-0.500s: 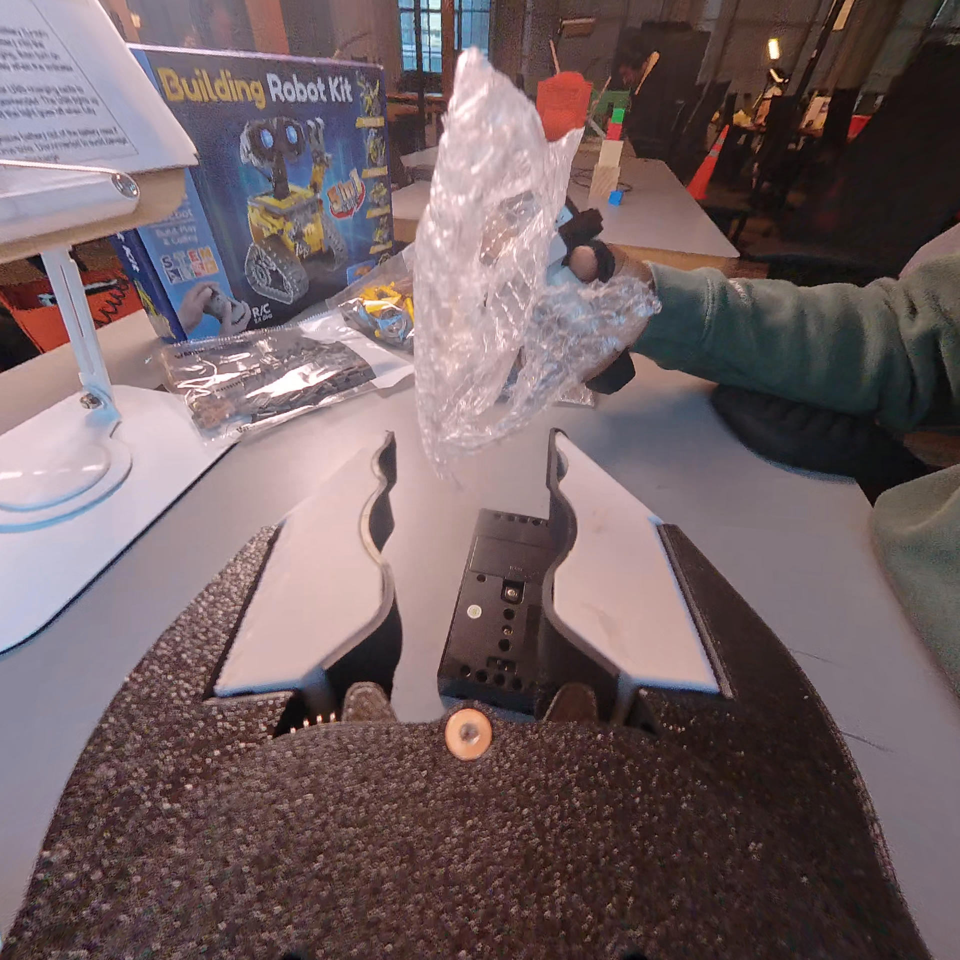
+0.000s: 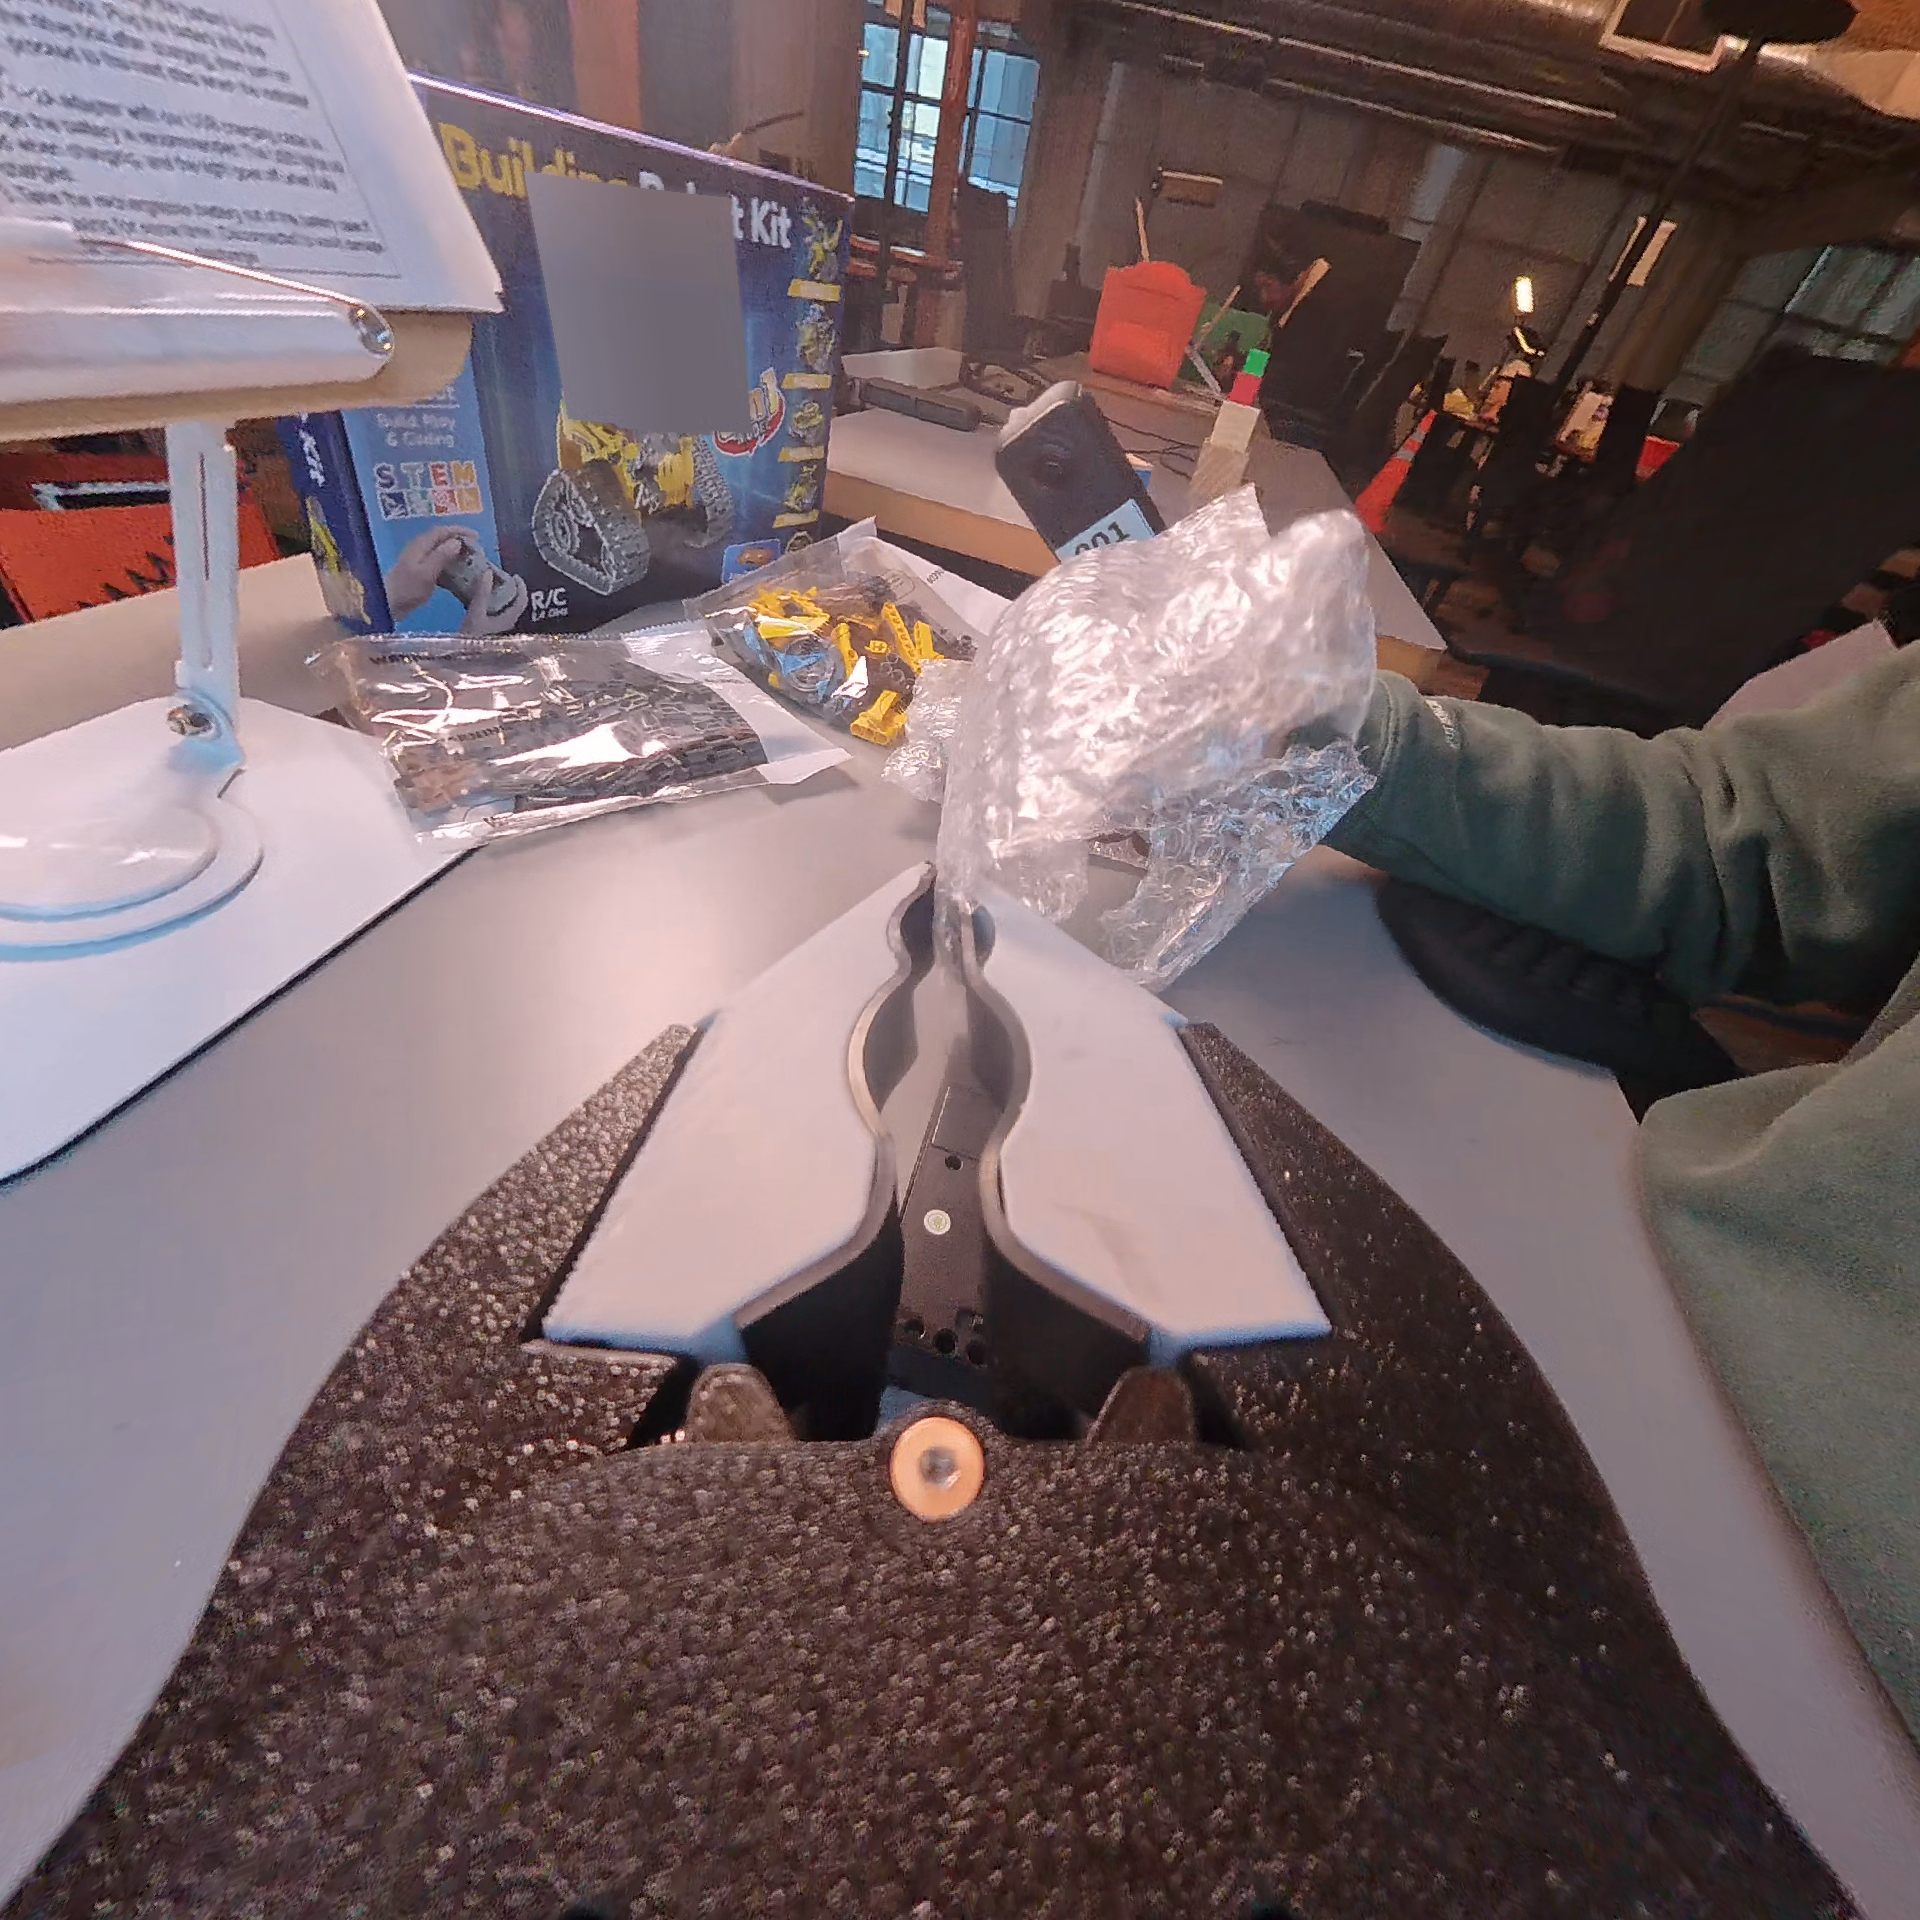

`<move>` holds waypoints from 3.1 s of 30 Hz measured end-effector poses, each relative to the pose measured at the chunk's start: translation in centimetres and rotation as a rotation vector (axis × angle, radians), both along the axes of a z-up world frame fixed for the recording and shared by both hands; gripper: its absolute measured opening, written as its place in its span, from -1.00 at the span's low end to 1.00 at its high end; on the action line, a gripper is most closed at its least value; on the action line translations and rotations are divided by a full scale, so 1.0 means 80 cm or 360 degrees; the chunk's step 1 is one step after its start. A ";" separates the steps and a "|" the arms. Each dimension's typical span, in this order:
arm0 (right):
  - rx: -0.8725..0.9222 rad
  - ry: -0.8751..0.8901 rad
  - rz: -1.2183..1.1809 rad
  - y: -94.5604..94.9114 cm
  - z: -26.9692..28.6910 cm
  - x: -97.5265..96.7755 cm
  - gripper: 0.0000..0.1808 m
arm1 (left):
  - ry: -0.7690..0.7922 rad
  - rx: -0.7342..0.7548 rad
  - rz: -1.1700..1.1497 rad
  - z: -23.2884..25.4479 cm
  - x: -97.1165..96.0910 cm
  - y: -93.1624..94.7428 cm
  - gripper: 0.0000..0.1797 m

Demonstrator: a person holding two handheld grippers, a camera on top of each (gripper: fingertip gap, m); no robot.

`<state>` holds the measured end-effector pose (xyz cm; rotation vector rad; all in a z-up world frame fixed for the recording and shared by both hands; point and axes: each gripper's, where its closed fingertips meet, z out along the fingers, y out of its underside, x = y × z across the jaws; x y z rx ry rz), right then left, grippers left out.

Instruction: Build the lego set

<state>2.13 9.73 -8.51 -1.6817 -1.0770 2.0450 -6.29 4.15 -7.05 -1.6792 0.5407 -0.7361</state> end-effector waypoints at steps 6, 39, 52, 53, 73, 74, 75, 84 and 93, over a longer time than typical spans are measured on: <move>0.0010 -0.0059 -0.0084 0.013 -0.010 -0.002 -0.89 | -0.0196 -0.0207 0.0063 -0.010 -0.015 0.009 -0.99; 0.1688 -0.0335 -0.0019 -0.107 -0.077 -0.075 -0.42 | -0.0618 -0.0617 0.0809 -0.074 -0.127 0.051 -0.56; 0.1664 -0.0397 -0.0040 -0.098 -0.085 -0.072 -0.46 | -0.0175 -0.0302 0.1025 -0.045 -0.154 0.048 -0.27; 0.1659 -0.0414 -0.0050 -0.093 -0.082 -0.069 -0.46 | -0.0147 -0.0269 0.1026 -0.040 -0.153 0.047 -0.28; 0.1150 -0.1349 -0.0511 0.112 -0.112 0.154 -0.27 | 0.0051 -0.0173 0.0837 -0.033 -0.111 0.042 -0.42; 0.1017 -0.1207 -0.0511 0.107 -0.099 0.145 -0.28 | 0.0053 -0.0173 0.0833 -0.033 -0.110 0.042 -0.42; 0.0859 -0.1013 -0.0491 0.096 -0.079 0.133 -0.28 | 0.0052 -0.0175 0.0829 -0.034 -0.110 0.042 -0.42; -0.0247 0.1060 -0.0100 0.012 0.145 0.146 -0.28 | 0.0071 -0.0208 0.0760 -0.043 -0.097 0.042 -0.43; -0.0475 0.1298 0.0037 -0.014 0.156 0.149 -0.28 | 0.0098 -0.0235 0.0722 -0.052 -0.091 0.042 -0.44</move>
